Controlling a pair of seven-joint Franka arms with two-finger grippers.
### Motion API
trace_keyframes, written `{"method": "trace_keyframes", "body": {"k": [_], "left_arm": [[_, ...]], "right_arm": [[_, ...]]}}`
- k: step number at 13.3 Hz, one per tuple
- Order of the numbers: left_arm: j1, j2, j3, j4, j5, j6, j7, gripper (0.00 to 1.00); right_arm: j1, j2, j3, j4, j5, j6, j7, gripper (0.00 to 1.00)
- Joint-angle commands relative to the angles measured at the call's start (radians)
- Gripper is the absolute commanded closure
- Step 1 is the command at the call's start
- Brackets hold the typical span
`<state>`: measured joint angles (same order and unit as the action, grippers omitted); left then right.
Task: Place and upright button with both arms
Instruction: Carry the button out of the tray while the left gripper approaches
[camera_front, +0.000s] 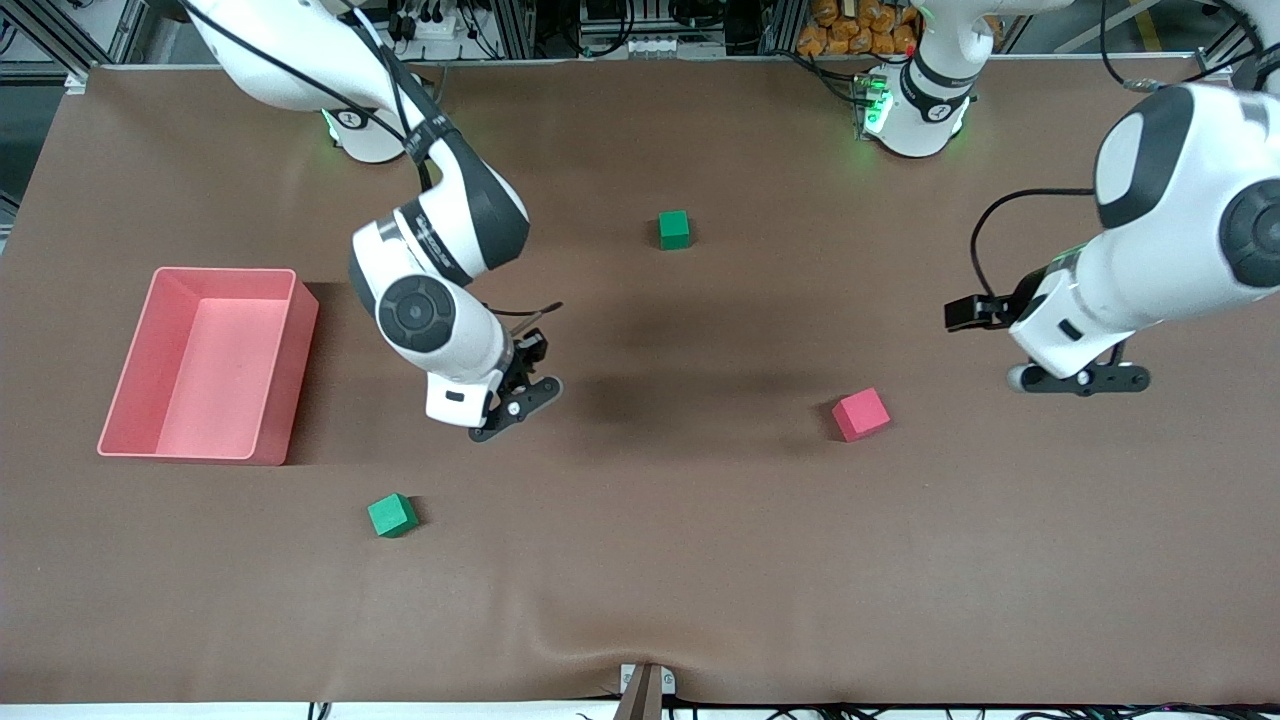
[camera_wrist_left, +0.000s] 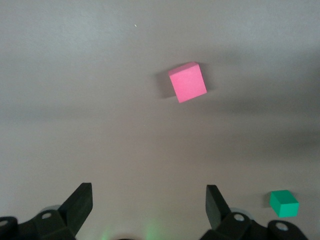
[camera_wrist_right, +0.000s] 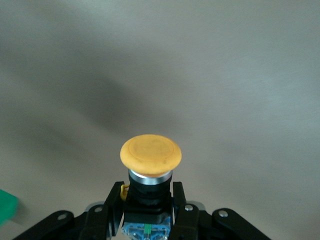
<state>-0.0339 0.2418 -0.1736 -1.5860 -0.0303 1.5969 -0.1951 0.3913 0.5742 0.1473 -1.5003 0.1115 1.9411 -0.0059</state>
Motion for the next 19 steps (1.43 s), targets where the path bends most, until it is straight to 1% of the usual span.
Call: {"method": "trace_keyframes", "body": {"k": [1, 3, 6, 9, 11, 12, 14, 15, 16, 17, 19], "left_arm": [[0.002, 0.036, -0.001, 0.023, -0.023, -0.008, 0.006, 0.0], [-0.018, 0.063, -0.001, 0.024, -0.028, -0.006, -0.009, 0.0], [-0.024, 0.102, -0.001, 0.026, -0.069, -0.006, -0.007, 0.0], [-0.035, 0.14, -0.001, 0.05, -0.111, -0.006, -0.029, 0.0], [-0.087, 0.172, 0.0, 0.096, -0.1, -0.011, -0.073, 0.0], [-0.113, 0.18, 0.003, 0.101, -0.102, -0.011, -0.104, 0.0], [-0.115, 0.192, 0.0, 0.103, -0.105, -0.012, -0.15, 0.0], [-0.119, 0.197, 0.0, 0.104, -0.108, -0.012, -0.155, 0.0], [-0.127, 0.198, 0.0, 0.104, -0.109, -0.012, -0.156, 0.0], [-0.136, 0.203, 0.0, 0.106, -0.112, -0.012, -0.158, 0.0], [-0.167, 0.235, -0.001, 0.141, -0.114, -0.014, -0.225, 0.0]], "right_arm": [[0.037, 0.073, -0.009, 0.046, 0.066, 0.073, 0.107, 1.0], [0.089, 0.122, -0.011, 0.061, 0.065, 0.142, 0.171, 1.0], [0.145, 0.18, -0.017, 0.097, 0.056, 0.151, 0.248, 1.0], [0.176, 0.226, -0.022, 0.101, 0.045, 0.194, 0.331, 1.0], [0.192, 0.253, -0.022, 0.101, 0.033, 0.217, 0.356, 1.0], [0.193, 0.265, -0.022, 0.101, 0.031, 0.22, 0.357, 1.0], [0.198, 0.285, -0.022, 0.101, 0.031, 0.226, 0.385, 1.0], [0.205, 0.289, -0.022, 0.101, 0.027, 0.239, 0.389, 0.91], [0.208, 0.289, -0.023, 0.101, 0.013, 0.242, 0.391, 0.44], [0.207, 0.286, -0.023, 0.1, -0.021, 0.24, 0.394, 0.0], [0.196, 0.268, -0.022, 0.1, -0.036, 0.228, 0.417, 0.0]]}}
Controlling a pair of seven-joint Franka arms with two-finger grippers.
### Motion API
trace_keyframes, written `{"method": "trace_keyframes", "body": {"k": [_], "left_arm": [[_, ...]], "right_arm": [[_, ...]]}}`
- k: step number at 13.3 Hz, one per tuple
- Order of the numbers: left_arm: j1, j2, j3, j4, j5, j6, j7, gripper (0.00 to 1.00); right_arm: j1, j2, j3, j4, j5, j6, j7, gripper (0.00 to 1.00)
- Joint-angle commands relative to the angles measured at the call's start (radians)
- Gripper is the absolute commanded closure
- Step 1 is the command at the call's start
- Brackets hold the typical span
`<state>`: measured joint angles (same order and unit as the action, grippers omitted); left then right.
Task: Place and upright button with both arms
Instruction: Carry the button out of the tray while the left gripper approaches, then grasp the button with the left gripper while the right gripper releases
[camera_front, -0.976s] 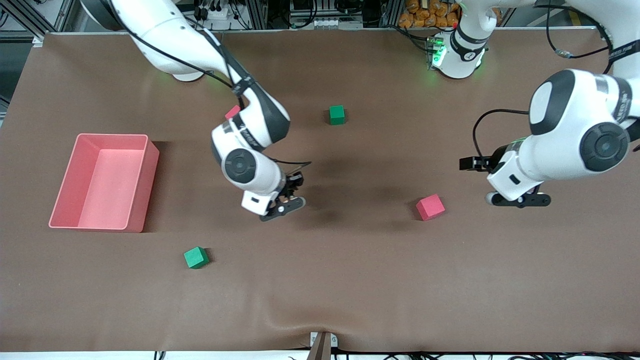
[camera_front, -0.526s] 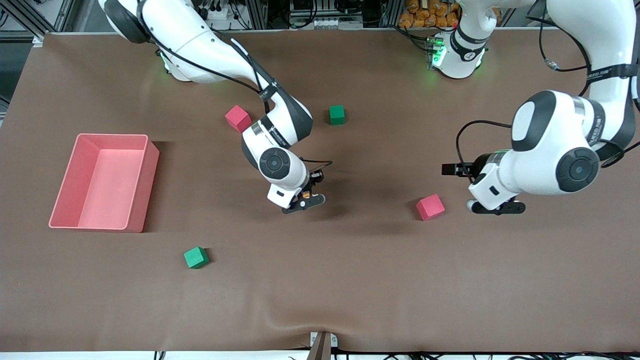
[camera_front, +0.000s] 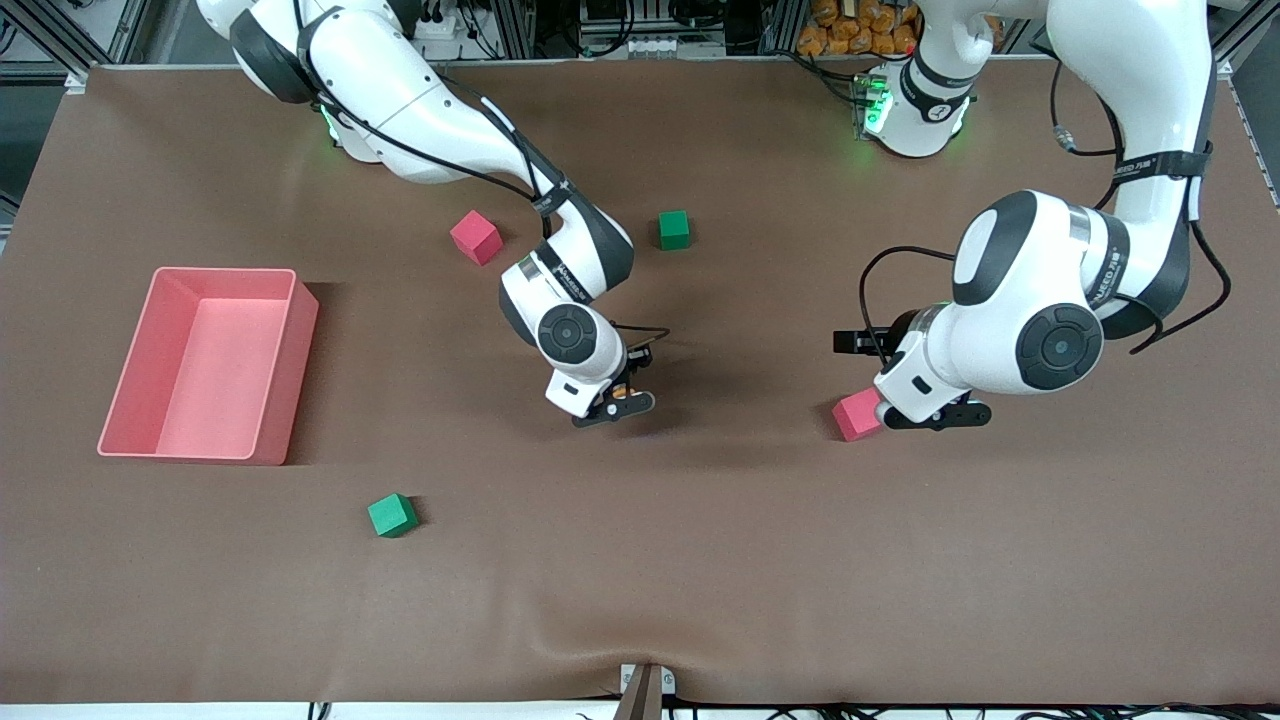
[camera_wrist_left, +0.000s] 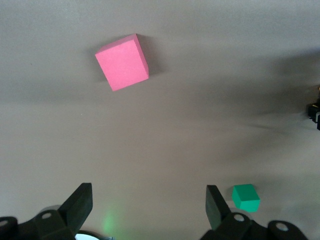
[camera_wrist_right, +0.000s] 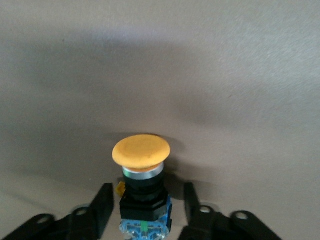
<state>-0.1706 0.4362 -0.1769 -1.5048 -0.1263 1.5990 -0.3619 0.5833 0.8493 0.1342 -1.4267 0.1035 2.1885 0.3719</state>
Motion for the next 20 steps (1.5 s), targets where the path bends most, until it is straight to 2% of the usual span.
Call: {"method": "trace_keyframes", "body": {"k": [1, 5, 8, 11, 14, 17, 18, 20], "left_arm": [[-0.053, 0.056, 0.002, 0.07, -0.022, -0.016, -0.112, 0.0], [-0.096, 0.105, 0.002, 0.104, -0.048, -0.01, -0.164, 0.0], [-0.161, 0.202, 0.002, 0.207, -0.053, -0.002, -0.227, 0.0], [-0.225, 0.272, 0.002, 0.236, -0.067, 0.119, -0.273, 0.0], [-0.295, 0.334, 0.008, 0.239, -0.137, 0.238, -0.319, 0.0], [-0.368, 0.455, 0.004, 0.342, -0.141, 0.291, -0.389, 0.0], [-0.388, 0.473, 0.004, 0.353, -0.141, 0.312, -0.394, 0.0], [-0.415, 0.498, 0.001, 0.353, -0.144, 0.36, -0.397, 0.0]], "right_arm": [[-0.002, -0.027, -0.008, 0.026, -0.027, -0.029, 0.05, 0.0], [-0.069, -0.181, -0.005, 0.028, -0.016, -0.209, 0.064, 0.0], [-0.161, -0.306, -0.005, 0.028, -0.013, -0.32, 0.042, 0.0], [-0.273, -0.396, -0.005, 0.026, -0.015, -0.361, -0.028, 0.0], [-0.391, -0.475, -0.008, 0.014, -0.037, -0.438, -0.123, 0.0], [-0.508, -0.571, -0.008, -0.021, -0.058, -0.49, -0.229, 0.0], [-0.543, -0.613, -0.016, -0.044, -0.058, -0.5, -0.296, 0.0], [-0.534, -0.724, -0.109, -0.122, -0.058, -0.5, -0.388, 0.0]]}}
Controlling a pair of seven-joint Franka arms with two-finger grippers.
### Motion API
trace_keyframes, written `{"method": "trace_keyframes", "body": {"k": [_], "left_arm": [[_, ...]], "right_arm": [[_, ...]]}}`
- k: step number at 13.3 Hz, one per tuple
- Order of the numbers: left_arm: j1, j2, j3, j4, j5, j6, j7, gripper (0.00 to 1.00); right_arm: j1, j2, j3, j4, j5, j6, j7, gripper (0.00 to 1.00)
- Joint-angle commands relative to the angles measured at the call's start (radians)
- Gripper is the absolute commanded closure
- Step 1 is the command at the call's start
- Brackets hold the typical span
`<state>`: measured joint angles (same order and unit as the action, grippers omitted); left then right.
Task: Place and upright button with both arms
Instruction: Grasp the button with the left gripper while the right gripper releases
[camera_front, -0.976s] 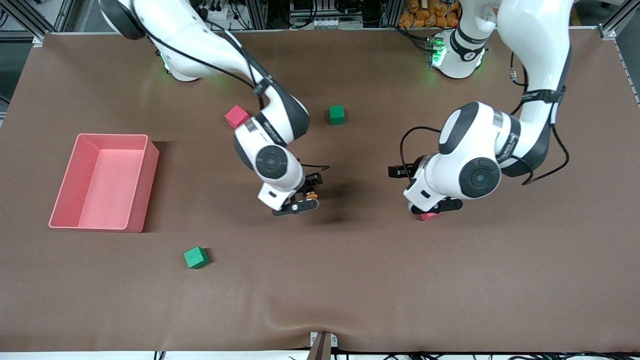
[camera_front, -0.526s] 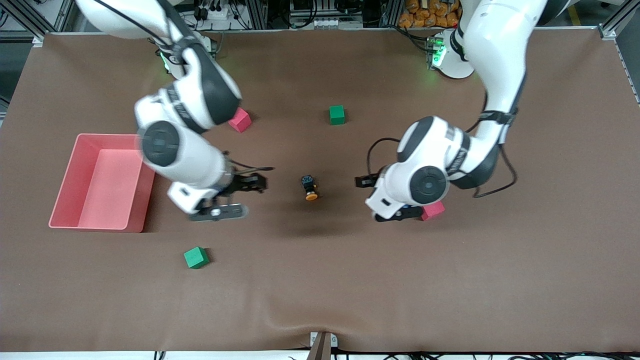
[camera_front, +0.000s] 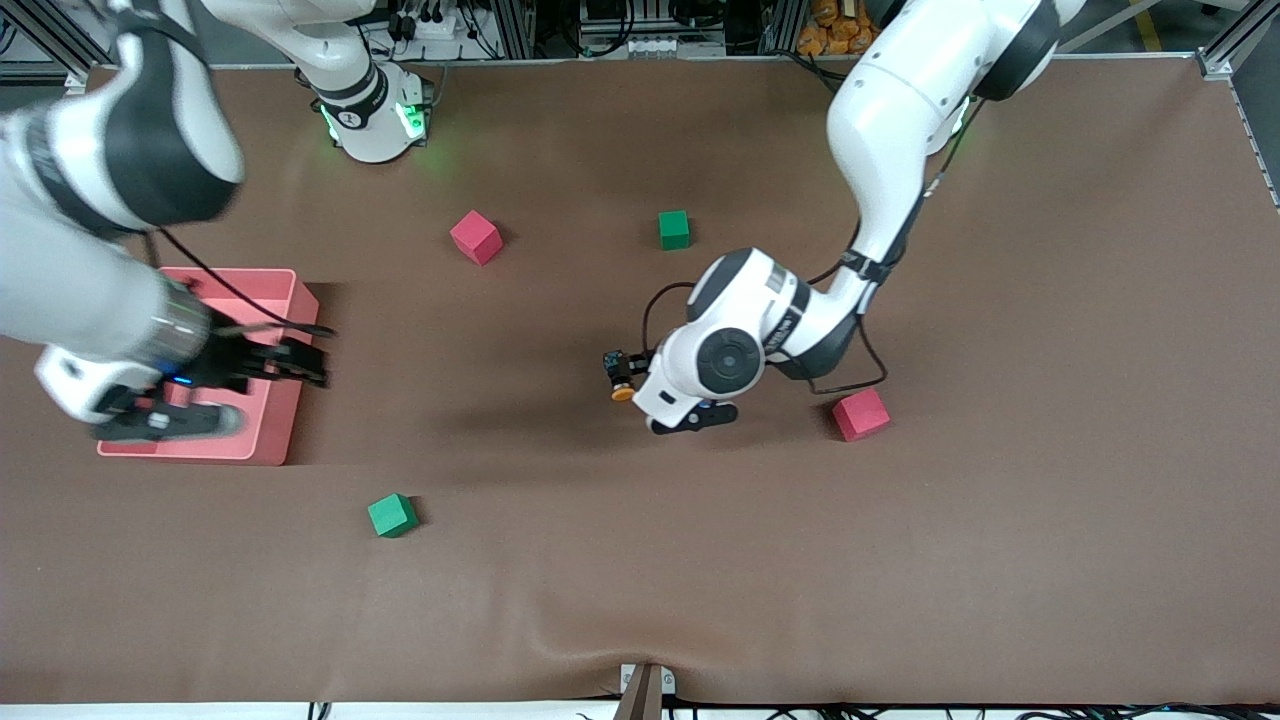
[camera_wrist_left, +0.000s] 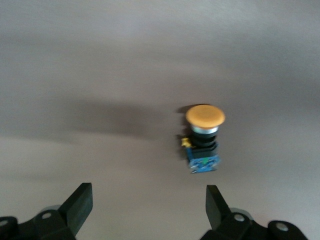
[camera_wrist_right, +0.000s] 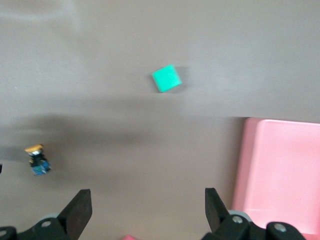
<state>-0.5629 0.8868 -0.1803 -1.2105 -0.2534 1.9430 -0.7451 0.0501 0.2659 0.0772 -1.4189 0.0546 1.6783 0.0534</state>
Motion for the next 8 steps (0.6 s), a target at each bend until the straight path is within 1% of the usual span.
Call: {"method": "trace_keyframes", "body": {"k": [1, 3, 6, 8], "left_arm": [[-0.034, 0.055, 0.005, 0.058, -0.033, 0.045, -0.019, 0.0], [-0.046, 0.069, 0.005, 0.058, -0.049, 0.08, -0.023, 0.0], [-0.06, 0.101, 0.002, 0.06, -0.05, 0.151, -0.025, 0.0], [-0.06, 0.11, 0.002, 0.06, -0.052, 0.172, -0.025, 0.02]], "right_arm": [[0.004, -0.174, -0.088, -0.149, -0.009, 0.003, -0.093, 0.0], [0.005, -0.203, -0.137, -0.149, -0.009, -0.034, -0.116, 0.0], [0.005, -0.252, -0.19, -0.149, -0.012, -0.098, -0.125, 0.0], [0.002, -0.281, -0.204, -0.14, -0.021, -0.153, -0.145, 0.0]]}}
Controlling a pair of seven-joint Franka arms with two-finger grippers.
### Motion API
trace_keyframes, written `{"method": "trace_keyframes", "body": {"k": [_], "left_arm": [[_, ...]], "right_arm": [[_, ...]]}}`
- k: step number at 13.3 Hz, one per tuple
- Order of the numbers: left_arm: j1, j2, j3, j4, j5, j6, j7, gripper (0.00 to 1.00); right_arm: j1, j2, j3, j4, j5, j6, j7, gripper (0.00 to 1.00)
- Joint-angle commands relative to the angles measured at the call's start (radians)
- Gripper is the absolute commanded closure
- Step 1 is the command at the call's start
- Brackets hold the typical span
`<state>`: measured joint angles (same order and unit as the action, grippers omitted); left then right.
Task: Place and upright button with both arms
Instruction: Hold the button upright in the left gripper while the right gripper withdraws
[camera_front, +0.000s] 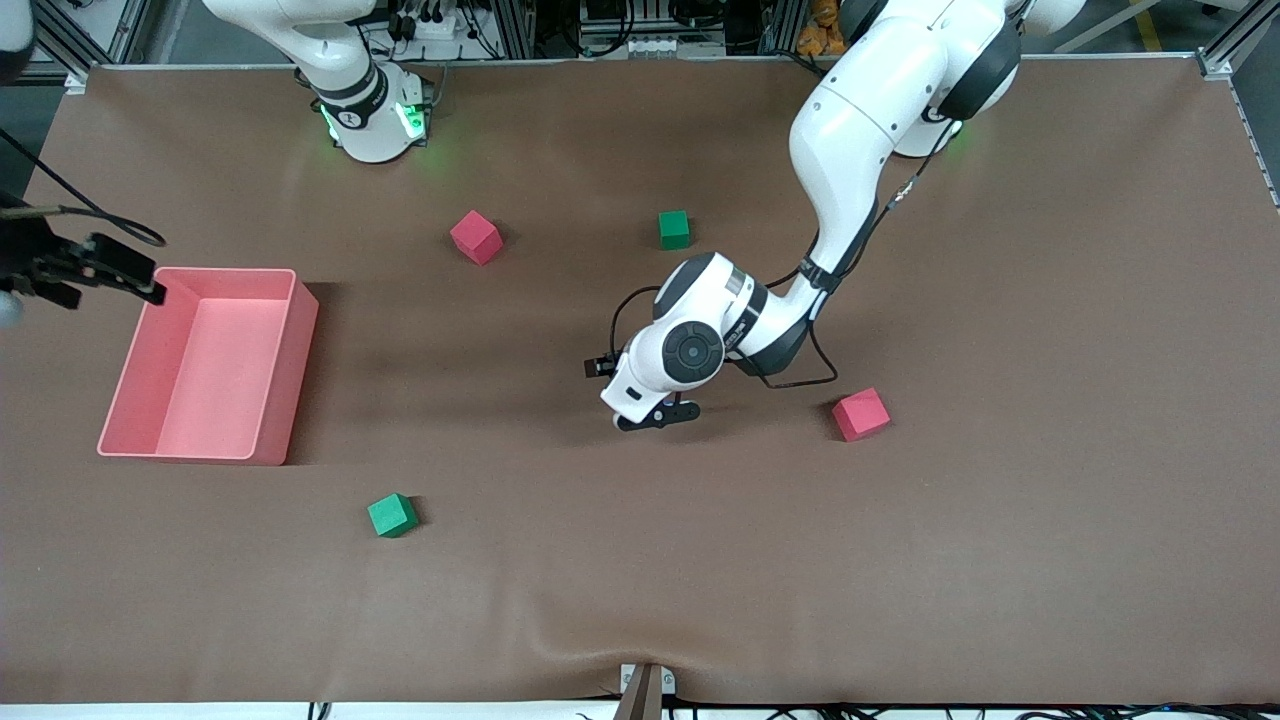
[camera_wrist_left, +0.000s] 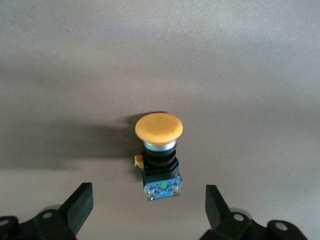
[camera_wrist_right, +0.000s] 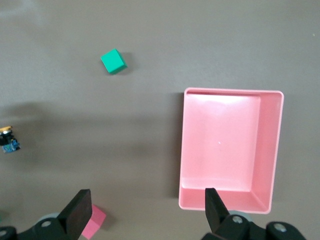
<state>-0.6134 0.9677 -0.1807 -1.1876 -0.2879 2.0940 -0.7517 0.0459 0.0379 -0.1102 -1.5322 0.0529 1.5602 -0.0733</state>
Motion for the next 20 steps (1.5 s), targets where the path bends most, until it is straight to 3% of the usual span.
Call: {"method": "trace_keyframes", "body": {"k": [1, 7, 11, 15, 20], "left_arm": [[-0.009, 0.04, 0.001, 0.037, -0.025, 0.038, -0.027, 0.03], [-0.025, 0.057, 0.004, 0.036, -0.04, 0.051, -0.034, 0.1], [-0.029, 0.057, 0.006, 0.033, -0.04, 0.051, -0.035, 0.21], [-0.028, 0.057, 0.006, 0.032, -0.046, 0.044, -0.035, 0.43], [-0.028, 0.052, 0.009, 0.028, -0.048, 0.041, -0.066, 0.86]], "right_arm": [[0.005, -0.055, -0.022, -0.013, -0.021, -0.079, -0.02, 0.0], [-0.083, -0.055, 0.07, 0.052, -0.007, -0.201, -0.003, 0.0], [-0.087, -0.055, 0.067, 0.052, -0.008, -0.203, -0.003, 0.0], [-0.087, -0.053, 0.066, 0.067, -0.022, -0.178, -0.002, 0.0], [-0.081, -0.055, 0.07, 0.069, -0.006, -0.189, 0.089, 0.0]]}}
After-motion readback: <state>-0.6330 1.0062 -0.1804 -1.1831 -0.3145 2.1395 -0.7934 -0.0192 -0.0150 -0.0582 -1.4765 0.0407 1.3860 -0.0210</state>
